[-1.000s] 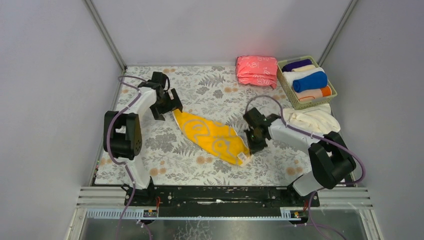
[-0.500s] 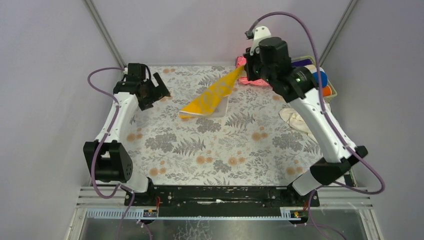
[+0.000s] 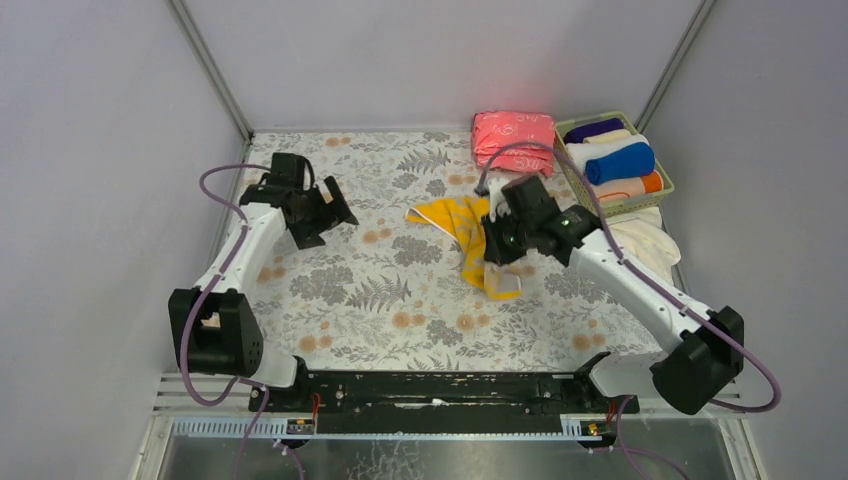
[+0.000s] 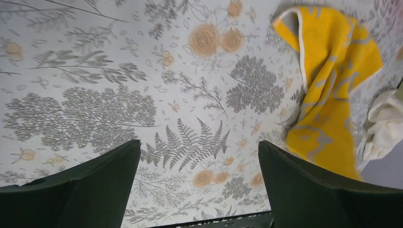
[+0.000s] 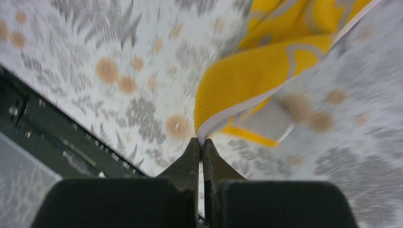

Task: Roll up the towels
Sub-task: Flatten out the towel at the center of the board.

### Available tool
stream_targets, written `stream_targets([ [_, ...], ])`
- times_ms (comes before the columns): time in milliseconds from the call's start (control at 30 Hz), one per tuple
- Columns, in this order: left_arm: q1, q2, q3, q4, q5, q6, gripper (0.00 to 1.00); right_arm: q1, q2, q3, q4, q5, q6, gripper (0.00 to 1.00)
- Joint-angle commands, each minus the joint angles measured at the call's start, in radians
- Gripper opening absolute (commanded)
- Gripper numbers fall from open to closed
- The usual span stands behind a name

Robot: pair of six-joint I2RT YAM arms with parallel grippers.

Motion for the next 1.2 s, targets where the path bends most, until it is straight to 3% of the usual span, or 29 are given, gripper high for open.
stream_targets([
  [0, -0.084, -0.002, -0.017, 0.036, 0.014, -0.005, 0.93, 0.012, -0.017, -0.193, 0.001, -0.248, 0.107, 0.07],
  [133, -0.192, 0.002, -0.035, 0.055, -0.021, -0.025, 0.93, 0.023, -0.051, -0.353, 0.083, -0.369, 0.173, 0.23],
  [267, -0.353, -0.004, -0.052, 0.080, -0.083, -0.061, 0.93, 0.008, -0.106, -0.333, 0.070, -0.192, 0.179, 0.54],
  [500, -0.685, -0.012, -0.062, 0.138, -0.273, -0.185, 0.92, -0.284, -0.105, -0.317, 0.138, -0.175, 0.170, 0.58],
  [733, -1.039, 0.127, 0.052, 0.105, -0.621, -0.219, 0.88, -0.365, -0.103, -0.396, 0.248, -0.124, 0.225, 0.65],
  [900, -1.211, 0.291, 0.182, 0.041, -0.815, -0.156, 0.85, -0.389, -0.136, -0.472, 0.297, -0.087, 0.260, 0.69],
  [1167, -1.381, 0.508, 0.320, 0.033, -0.994, 0.039, 0.74, -0.521, -0.147, -0.515, 0.300, -0.007, 0.319, 0.83],
])
